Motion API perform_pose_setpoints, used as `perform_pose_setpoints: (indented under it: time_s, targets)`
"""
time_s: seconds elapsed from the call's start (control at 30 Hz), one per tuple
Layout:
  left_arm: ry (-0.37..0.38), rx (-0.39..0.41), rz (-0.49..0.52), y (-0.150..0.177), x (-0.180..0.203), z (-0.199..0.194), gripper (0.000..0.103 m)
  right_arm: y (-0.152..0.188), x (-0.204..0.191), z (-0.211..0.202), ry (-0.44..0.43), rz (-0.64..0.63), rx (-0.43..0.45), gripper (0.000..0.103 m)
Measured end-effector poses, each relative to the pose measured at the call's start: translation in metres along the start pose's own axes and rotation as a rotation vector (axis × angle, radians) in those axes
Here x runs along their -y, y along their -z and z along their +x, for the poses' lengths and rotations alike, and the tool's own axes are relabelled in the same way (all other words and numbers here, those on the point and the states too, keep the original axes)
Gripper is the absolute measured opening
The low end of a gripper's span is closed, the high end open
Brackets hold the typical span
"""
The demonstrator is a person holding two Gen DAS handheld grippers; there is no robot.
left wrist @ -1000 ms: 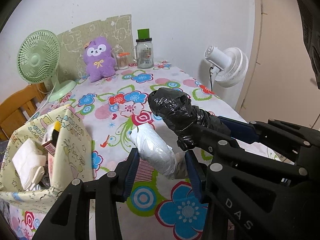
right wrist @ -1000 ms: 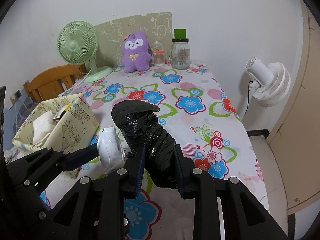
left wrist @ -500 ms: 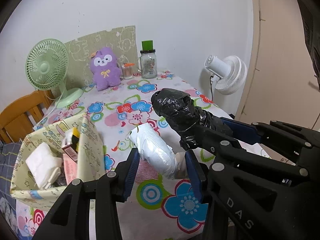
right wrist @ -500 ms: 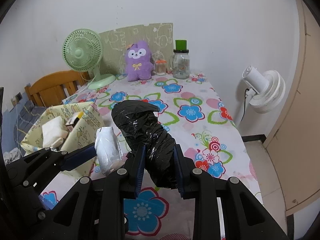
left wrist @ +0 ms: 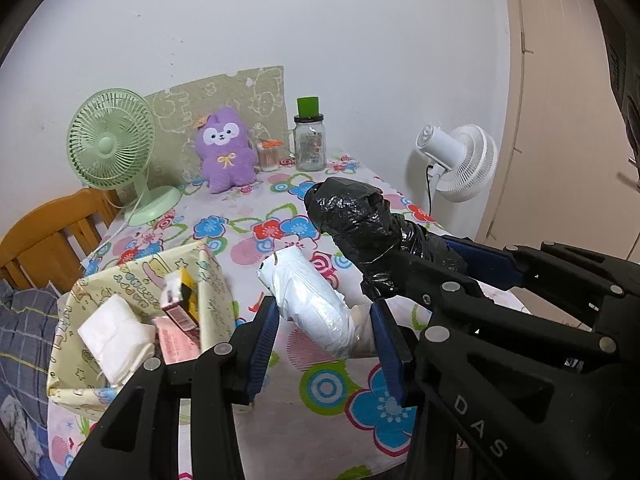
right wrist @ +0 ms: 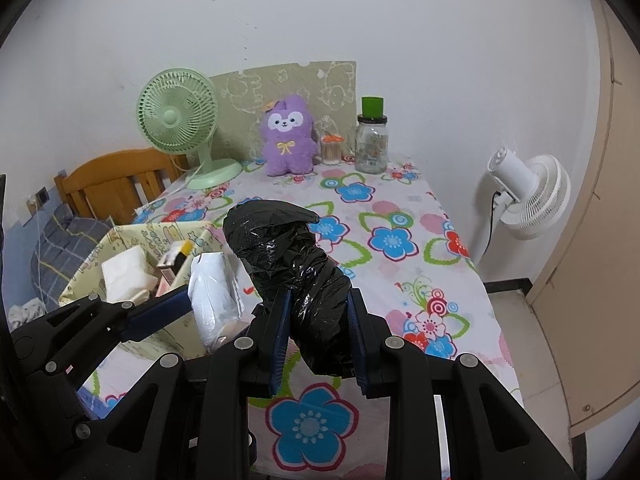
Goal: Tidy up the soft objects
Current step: 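Carry the black umbrella with both tools over the fabric box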
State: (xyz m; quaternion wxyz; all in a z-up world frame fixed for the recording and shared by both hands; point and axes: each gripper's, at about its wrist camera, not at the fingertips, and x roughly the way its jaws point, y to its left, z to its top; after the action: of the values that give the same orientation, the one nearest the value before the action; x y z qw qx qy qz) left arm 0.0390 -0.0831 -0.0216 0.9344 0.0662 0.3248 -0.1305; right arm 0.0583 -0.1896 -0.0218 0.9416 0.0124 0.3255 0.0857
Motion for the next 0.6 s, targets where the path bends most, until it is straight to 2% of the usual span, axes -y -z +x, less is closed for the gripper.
perform_pose_setpoints:
  time_s: [0.6]
  targets:
    - [-0.022,0.033,-0.014,-0.016,-0.039,-0.018,0.049,-0.029,-0.041,-0.004,-0.017,-0.041,0.028,0.03]
